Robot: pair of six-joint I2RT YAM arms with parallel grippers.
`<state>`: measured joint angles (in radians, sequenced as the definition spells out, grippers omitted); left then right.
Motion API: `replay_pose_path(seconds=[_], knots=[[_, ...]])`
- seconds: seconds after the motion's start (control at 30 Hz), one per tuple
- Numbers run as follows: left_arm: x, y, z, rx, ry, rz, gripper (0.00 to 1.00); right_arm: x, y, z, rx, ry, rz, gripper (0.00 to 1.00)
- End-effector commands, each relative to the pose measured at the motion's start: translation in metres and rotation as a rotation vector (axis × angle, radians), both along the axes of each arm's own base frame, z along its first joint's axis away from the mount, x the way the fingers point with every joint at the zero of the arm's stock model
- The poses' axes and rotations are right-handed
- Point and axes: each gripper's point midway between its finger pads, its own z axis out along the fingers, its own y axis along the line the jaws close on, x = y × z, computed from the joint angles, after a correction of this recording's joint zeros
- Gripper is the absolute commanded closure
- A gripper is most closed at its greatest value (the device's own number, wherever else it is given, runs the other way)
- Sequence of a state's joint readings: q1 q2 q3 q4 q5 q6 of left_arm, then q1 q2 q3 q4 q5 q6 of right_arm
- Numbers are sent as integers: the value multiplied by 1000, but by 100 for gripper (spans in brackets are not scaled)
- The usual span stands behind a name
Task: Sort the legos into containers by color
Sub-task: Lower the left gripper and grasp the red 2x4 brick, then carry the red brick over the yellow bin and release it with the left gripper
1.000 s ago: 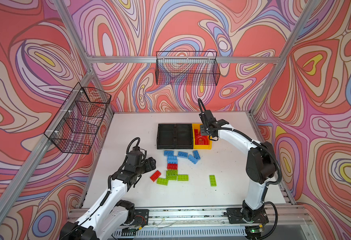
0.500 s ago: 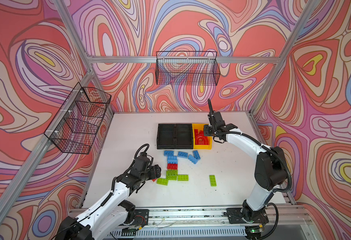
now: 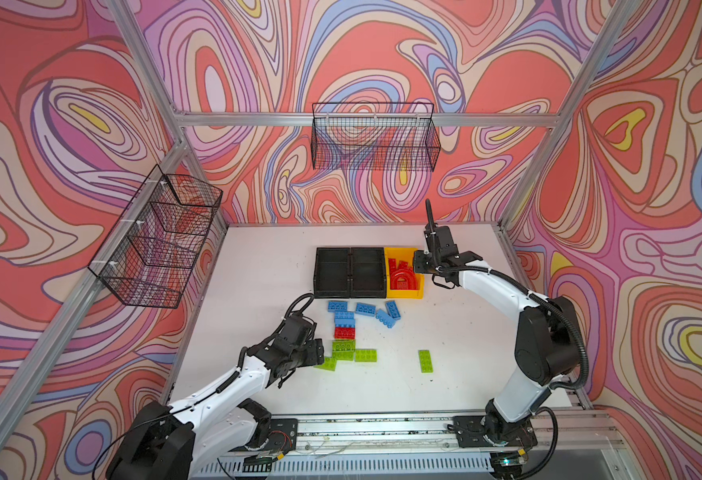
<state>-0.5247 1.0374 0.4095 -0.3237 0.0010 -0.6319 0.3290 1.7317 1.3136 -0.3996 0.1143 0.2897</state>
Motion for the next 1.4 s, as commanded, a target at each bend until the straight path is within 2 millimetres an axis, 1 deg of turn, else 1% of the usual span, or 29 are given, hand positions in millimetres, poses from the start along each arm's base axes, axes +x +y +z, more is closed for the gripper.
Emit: replay_pose_path(seconds=[0.0,0.13,0.3,0.47,0.6,0.73,0.83,0.93,0.97,1.0,1.07,1.17,1.23,1.37], knots=[[-1,4,-2,32,17,12,19,-2,-3,8,16,-20,-5,59],[0,3,-8,34,44,30,21,-3,-5,8,16,-21,-9,59],[3,2,-11,50,58,26,28,-5,-9,9,14,-25,-18,60],[7,-1,-8,50,50,18,40,-8,-11,7,15,-21,-26,60],[3,0,-12,56,71,12,50,-9,-13,8,10,-23,-33,60],[3,1,-11,62,68,15,56,-10,-14,6,9,-21,-37,60],[7,2,-6,74,55,14,61,-11,-14,5,12,-16,-38,61],[15,4,3,100,22,9,65,-13,-12,2,21,-7,-35,61],[26,0,17,95,-19,4,66,-15,-12,0,25,-3,-33,61],[30,-1,23,103,-38,-2,67,-16,-11,-1,30,1,-31,61],[38,-2,35,112,-71,-11,67,-19,-11,2,45,-11,-30,61],[50,-5,55,136,-117,-33,68,-21,-11,14,63,-46,-33,61],[60,-8,72,140,-158,-52,68,-20,-12,18,65,-56,-34,61],[86,-28,117,107,-245,-96,68,-20,-12,18,70,-55,-39,61]])
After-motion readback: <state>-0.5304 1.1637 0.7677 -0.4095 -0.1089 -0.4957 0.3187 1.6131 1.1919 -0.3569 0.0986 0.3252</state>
